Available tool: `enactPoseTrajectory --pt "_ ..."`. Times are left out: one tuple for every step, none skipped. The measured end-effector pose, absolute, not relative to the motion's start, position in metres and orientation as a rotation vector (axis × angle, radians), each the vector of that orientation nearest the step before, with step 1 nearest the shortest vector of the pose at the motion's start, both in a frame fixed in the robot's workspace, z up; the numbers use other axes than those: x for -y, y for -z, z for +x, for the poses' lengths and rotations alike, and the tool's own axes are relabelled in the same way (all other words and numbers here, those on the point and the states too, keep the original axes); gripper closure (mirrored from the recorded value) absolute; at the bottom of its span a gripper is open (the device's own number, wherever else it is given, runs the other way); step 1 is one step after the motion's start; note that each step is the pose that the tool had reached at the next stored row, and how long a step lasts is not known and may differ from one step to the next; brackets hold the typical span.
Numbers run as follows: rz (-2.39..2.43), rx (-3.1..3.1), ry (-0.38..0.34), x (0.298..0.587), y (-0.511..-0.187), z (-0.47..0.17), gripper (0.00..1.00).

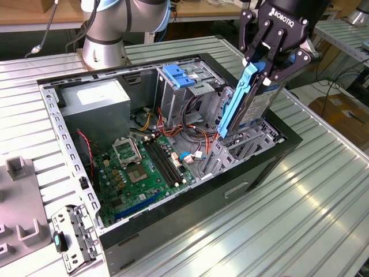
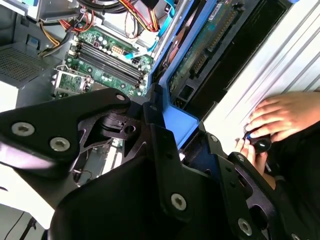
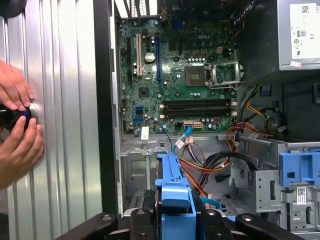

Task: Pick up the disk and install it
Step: 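Insert the disk into the insertion slot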

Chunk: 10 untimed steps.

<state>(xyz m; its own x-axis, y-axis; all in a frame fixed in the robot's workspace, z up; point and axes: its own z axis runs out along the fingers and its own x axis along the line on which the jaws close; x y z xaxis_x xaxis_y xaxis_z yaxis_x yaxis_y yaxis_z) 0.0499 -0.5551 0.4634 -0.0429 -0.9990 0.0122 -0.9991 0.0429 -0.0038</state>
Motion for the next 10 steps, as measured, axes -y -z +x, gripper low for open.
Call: enactPoseTrajectory --pt "2.171 2.263 -0.018 0.5551 -0.4622 0.0499 0.63" --pt "2.173 2.261 -0.018 0.5555 -0.4611 0.0499 0.63" --pt "2.174 2.26 -0.018 0.556 -0.4604 0.0498 0.63" --pt "2.174 2.259 -0.019 0.5565 -0.4594 0.0499 0.63" --pt "2.173 2.258 -0.022 0.5567 -0.4583 0.0503 0.63" --pt "2.172 2.256 -0.025 0.5568 -0.4574 0.0505 0.63" --pt "2.171 2.254 -0.029 0.5568 -0.4566 0.0509 0.63" --pt "2.169 2.252 -0.032 0.5568 -0.4553 0.0513 0.63" --pt "2.168 2.251 -0.035 0.5568 -0.4543 0.0515 0.63" --pt "2.167 2.249 -0.038 0.5565 -0.4529 0.0524 0.63"
